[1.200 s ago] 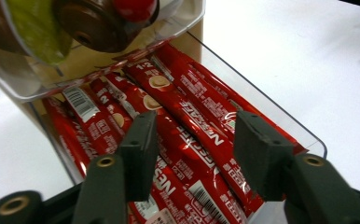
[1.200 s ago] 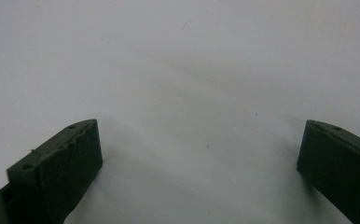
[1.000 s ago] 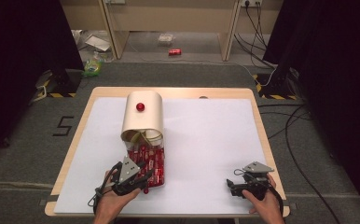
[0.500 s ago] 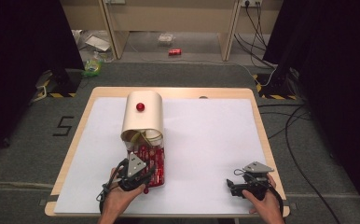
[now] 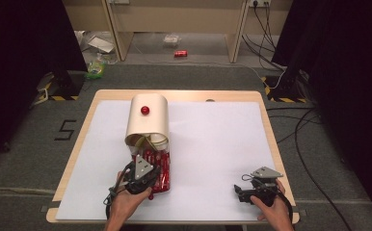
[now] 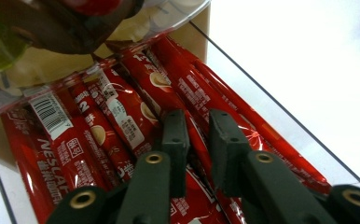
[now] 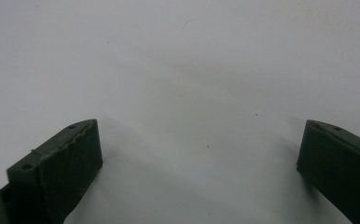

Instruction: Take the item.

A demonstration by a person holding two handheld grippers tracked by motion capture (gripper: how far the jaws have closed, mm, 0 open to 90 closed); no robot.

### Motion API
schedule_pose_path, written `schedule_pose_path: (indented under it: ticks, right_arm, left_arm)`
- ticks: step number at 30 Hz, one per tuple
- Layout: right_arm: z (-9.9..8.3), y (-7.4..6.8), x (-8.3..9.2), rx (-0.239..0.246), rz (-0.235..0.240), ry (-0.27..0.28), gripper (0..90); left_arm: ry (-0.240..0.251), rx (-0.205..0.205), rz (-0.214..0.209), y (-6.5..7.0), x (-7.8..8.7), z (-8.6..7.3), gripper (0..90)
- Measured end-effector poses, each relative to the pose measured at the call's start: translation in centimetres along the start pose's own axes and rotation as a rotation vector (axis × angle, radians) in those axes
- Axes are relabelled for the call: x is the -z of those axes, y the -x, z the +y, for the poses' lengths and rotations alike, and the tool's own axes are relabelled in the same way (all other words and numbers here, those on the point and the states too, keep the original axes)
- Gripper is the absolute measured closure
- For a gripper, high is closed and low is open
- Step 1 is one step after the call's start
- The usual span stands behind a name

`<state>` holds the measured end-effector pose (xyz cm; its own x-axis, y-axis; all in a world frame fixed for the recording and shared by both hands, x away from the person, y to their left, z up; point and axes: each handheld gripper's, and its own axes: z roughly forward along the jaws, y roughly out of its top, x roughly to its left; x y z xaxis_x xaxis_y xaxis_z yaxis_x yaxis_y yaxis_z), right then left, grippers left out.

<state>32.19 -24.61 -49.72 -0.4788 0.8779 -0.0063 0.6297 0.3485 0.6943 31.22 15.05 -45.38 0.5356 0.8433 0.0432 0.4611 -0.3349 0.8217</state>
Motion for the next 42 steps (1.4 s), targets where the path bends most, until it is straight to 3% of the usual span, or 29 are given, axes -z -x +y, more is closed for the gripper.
schedule_pose_path:
  ticks: [9, 19, 21, 28, 42]
  right_arm:
    - [0.0, 0.0, 0.0, 0.0, 0.0, 0.0, 0.4]
    - [0.0, 0.0, 0.0, 0.0, 0.0, 0.0, 0.4]
    - [0.0, 0.0, 0.0, 0.0, 0.0, 0.0, 0.4]
    - [0.0, 0.0, 0.0, 0.0, 0.0, 0.0, 0.4]
    - [0.0, 0.0, 0.0, 0.0, 0.0, 0.0, 0.4]
  left_arm:
    - [0.022, -0.008, 0.003, -0.1, 0.2, 0.1, 85.4]
    - [0.034, -0.017, -0.031, -1.0, 1.2, 0.6, 87.6]
    - [0.028, -0.032, -0.033, -1.2, 1.6, 0.7, 87.7]
    - [0.025, -0.025, -0.056, -2.2, 2.8, 0.9, 88.1]
    - [0.001, -0.046, -0.113, -2.8, 4.4, 0.7, 88.0]
